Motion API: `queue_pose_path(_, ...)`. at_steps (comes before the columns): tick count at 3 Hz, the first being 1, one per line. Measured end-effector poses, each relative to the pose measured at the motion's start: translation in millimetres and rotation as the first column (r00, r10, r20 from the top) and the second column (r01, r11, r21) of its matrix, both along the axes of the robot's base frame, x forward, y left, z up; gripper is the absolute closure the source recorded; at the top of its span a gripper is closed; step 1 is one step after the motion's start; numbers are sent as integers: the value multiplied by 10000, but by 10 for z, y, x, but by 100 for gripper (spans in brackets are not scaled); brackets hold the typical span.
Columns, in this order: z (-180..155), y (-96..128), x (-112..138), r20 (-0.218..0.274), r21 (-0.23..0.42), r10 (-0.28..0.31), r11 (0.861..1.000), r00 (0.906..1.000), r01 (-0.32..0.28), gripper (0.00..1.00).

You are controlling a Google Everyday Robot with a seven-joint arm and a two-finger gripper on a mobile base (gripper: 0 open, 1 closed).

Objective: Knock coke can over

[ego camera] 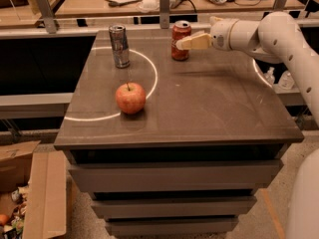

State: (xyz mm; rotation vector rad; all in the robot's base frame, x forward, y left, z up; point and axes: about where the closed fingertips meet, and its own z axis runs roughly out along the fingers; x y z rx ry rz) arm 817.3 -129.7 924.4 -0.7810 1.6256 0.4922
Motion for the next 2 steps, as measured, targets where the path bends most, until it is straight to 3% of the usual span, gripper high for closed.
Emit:
queue_pose_path(1, -29, 197, 100, -169, 113, 443, 9990, 9989, -441, 0)
queue_pose_path(2, -48, 407, 175, -474, 328, 862, 9959, 9951, -847, 21)
